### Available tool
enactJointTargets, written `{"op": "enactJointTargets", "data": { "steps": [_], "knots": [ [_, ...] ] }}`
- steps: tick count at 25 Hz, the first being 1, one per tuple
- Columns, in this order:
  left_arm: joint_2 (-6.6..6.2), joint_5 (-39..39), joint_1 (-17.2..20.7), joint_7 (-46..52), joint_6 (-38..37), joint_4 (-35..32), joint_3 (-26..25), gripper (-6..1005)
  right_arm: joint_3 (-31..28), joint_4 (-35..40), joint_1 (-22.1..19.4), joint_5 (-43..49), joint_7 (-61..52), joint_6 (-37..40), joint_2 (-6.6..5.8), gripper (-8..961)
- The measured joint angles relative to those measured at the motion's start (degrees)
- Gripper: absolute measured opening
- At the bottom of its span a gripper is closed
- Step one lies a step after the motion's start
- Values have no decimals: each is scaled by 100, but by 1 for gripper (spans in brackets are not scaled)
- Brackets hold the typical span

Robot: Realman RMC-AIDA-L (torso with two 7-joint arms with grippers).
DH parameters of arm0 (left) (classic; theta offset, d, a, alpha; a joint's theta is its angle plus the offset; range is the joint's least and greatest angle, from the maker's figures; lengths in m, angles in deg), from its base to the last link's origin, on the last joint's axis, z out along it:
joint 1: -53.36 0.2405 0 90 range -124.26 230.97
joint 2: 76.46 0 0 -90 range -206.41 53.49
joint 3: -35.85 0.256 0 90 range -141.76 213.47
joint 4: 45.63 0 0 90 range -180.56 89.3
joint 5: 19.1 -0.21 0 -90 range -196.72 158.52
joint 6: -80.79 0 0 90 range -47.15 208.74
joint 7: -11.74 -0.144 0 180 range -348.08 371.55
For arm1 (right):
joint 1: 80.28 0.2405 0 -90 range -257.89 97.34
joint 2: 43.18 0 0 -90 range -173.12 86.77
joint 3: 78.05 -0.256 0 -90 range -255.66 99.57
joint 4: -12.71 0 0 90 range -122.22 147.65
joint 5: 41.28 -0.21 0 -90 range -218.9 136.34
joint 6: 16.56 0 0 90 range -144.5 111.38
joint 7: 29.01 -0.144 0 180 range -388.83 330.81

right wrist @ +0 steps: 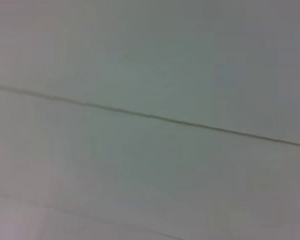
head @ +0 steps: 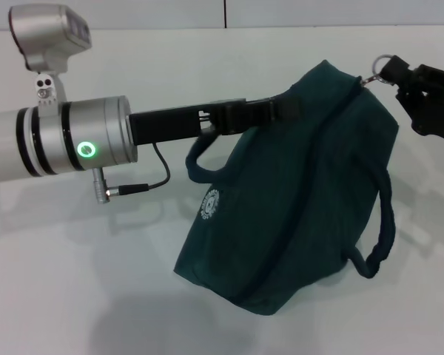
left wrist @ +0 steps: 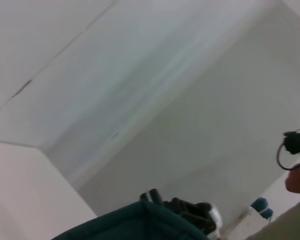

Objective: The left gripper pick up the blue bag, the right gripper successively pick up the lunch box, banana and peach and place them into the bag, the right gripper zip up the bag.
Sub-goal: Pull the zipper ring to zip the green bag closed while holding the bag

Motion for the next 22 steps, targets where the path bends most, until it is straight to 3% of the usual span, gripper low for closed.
{"op": "enactJointTargets", "data": {
  "steps": [9, 22],
  "knots": [
    [0, 93, 31, -333, -339, -4, 35, 26, 0, -69, -146, -124, -190, 1, 7, 11],
    [-12, 280, 54, -329, 129, 138, -114, 38, 57, -74, 9, -101, -183, 59, 5, 15]
  ]
}}
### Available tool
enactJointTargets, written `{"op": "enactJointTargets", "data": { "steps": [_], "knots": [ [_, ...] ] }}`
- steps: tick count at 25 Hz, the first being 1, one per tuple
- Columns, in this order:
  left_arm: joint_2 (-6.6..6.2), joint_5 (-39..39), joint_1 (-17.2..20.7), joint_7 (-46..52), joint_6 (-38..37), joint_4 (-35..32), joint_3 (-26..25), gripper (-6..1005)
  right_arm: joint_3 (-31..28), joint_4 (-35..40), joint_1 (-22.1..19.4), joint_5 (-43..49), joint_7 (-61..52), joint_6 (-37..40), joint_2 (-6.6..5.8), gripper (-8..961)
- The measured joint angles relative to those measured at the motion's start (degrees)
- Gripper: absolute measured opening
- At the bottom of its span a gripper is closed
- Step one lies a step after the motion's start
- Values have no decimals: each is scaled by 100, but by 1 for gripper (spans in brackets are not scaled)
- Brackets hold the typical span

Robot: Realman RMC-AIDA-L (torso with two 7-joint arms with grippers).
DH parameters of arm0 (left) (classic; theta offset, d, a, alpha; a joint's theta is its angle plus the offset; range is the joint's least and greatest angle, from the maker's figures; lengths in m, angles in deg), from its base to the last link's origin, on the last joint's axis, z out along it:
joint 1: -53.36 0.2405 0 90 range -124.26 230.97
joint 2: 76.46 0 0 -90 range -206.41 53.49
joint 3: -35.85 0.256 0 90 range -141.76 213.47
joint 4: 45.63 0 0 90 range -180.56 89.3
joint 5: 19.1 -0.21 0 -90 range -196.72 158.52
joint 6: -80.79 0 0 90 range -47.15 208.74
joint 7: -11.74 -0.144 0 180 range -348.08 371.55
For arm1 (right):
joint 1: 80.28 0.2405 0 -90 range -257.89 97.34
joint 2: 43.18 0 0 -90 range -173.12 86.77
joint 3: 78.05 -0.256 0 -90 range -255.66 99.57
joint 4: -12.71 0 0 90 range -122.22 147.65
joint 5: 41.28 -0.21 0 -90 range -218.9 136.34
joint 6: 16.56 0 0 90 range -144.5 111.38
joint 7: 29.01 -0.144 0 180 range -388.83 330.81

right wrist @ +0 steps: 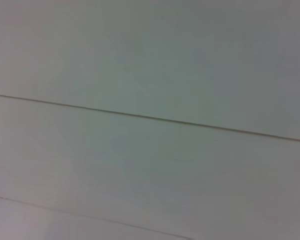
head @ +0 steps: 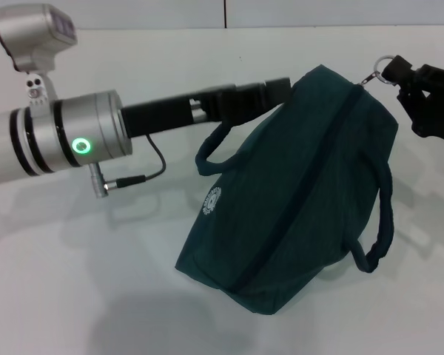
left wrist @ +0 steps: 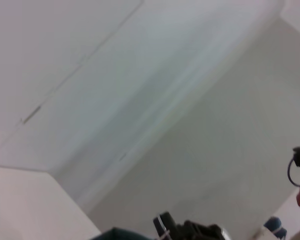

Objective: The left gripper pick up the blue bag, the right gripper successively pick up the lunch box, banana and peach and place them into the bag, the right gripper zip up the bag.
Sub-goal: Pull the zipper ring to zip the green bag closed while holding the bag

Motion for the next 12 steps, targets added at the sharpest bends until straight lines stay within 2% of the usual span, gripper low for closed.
{"op": "enactJointTargets", "data": {
  "steps": [5, 12],
  "knots": [
    [-25, 150, 53, 18, -12, -52, -4, 44, 3, 14, 9, -14, 7, 0, 0, 17],
    [-29, 97, 72, 22, 4, -4, 44, 279, 3, 50, 77, -16, 6, 6, 5, 19]
  ]
}}
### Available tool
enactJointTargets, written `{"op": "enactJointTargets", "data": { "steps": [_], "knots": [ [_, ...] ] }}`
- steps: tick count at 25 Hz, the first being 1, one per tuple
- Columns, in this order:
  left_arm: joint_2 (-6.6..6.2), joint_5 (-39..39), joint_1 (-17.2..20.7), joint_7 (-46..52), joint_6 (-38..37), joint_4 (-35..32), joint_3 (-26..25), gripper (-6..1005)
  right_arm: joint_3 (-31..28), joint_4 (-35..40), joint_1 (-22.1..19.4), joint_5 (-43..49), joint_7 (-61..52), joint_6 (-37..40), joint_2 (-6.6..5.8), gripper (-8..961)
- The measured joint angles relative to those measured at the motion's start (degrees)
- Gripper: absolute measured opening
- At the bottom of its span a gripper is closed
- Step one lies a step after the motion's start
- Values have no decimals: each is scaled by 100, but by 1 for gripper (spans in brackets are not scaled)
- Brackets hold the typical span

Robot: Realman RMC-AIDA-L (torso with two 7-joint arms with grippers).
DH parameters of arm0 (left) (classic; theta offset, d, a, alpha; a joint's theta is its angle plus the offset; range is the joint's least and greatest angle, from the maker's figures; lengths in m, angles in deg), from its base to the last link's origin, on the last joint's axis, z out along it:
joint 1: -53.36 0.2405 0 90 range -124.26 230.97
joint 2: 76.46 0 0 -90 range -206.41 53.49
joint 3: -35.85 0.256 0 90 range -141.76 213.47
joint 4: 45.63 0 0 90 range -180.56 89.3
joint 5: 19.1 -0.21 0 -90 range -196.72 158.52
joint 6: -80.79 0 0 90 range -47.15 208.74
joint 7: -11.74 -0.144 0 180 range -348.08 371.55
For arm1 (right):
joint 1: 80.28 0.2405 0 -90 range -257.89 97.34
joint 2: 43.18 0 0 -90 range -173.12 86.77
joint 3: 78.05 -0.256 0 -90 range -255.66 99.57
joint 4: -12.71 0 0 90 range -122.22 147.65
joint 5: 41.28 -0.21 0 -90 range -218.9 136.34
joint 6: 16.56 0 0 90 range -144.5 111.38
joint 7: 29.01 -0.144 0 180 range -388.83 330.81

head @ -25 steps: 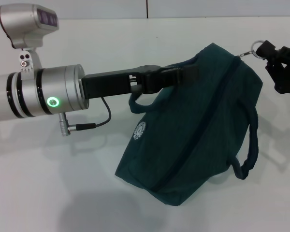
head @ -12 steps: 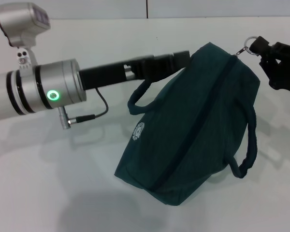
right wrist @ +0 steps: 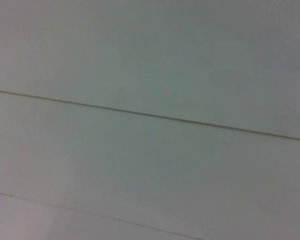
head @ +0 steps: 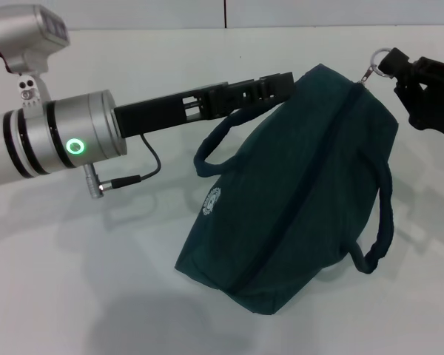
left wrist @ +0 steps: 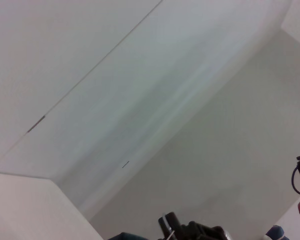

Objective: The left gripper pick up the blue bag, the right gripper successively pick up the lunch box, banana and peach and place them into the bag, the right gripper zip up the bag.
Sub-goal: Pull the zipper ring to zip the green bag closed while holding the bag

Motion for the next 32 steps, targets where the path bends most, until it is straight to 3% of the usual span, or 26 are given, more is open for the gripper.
{"op": "enactJointTargets", "data": {
  "steps": [4, 7, 12, 23, 32],
  "knots": [
    [7, -9, 25, -11, 61, 9, 8, 468, -1, 3, 74, 1, -1, 69, 3, 21],
    [10, -46, 40, -12, 95, 11, 20, 704, -16, 4, 137, 0, -5, 112, 9, 22],
    [18, -196, 40, -4, 128, 11, 23, 847, -33, 7, 223, 2, -7, 135, 24, 23],
    [34, -81, -38, 141, 578, 213, 15, 825, -3, -28, 230, 2, 1, 151, 31, 27],
    [32, -88, -66, 115, 568, 226, 89, 541, 0, -39, 230, 2, 8, 160, 31, 30]
  ]
}}
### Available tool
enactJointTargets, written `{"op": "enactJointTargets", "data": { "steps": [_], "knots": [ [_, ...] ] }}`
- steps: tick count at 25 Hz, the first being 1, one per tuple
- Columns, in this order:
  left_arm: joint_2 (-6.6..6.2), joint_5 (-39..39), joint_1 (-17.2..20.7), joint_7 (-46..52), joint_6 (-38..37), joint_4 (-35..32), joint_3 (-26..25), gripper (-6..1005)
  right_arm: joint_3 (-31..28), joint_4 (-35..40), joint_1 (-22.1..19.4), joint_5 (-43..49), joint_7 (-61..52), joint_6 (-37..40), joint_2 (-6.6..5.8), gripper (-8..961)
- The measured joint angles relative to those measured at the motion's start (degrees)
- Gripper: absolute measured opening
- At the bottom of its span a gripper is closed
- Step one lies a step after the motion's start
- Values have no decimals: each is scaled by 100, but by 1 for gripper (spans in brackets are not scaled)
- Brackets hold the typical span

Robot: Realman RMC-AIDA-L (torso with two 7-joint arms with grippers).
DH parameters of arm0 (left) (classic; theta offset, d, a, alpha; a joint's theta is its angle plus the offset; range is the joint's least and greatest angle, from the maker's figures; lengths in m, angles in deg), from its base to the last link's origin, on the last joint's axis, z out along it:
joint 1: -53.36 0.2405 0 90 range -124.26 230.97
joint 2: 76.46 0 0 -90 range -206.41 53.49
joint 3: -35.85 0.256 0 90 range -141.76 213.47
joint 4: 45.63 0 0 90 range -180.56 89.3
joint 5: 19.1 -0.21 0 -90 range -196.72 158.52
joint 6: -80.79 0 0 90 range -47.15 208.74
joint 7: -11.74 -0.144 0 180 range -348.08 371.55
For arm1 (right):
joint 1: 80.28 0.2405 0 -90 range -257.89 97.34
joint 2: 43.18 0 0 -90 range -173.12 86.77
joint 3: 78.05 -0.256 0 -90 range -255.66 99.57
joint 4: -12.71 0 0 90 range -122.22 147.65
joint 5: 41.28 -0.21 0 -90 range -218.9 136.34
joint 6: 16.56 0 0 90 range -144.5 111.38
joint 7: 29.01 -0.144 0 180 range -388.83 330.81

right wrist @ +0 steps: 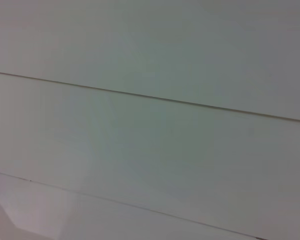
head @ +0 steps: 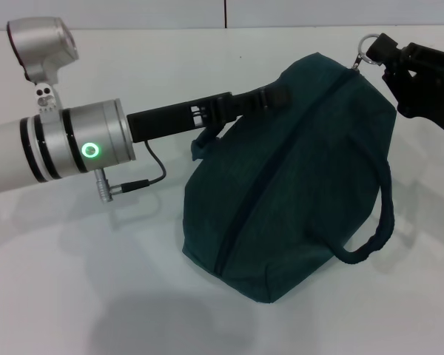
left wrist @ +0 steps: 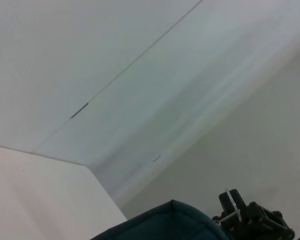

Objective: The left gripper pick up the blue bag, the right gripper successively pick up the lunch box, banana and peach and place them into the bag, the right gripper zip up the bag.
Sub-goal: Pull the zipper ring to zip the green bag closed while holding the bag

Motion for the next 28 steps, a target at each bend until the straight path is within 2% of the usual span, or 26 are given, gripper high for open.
{"op": "enactJointTargets", "data": {
  "steps": [2, 5, 10, 28],
  "knots": [
    [0, -1, -4, -1, -10, -14, 16, 460, 0, -1, 0, 0, 6, 0, 0, 31],
    [0, -2, -5, -1, -17, -18, 22, 232, -2, -4, 0, 0, 8, 0, 0, 32],
    [0, 55, -8, 7, -19, -2, 23, 56, -9, -6, 0, 0, 2, 0, 0, 33],
    [25, 144, -56, -1, -402, 11, 140, 64, -36, -91, -78, -99, -101, 33, 0, 40]
  ]
}}
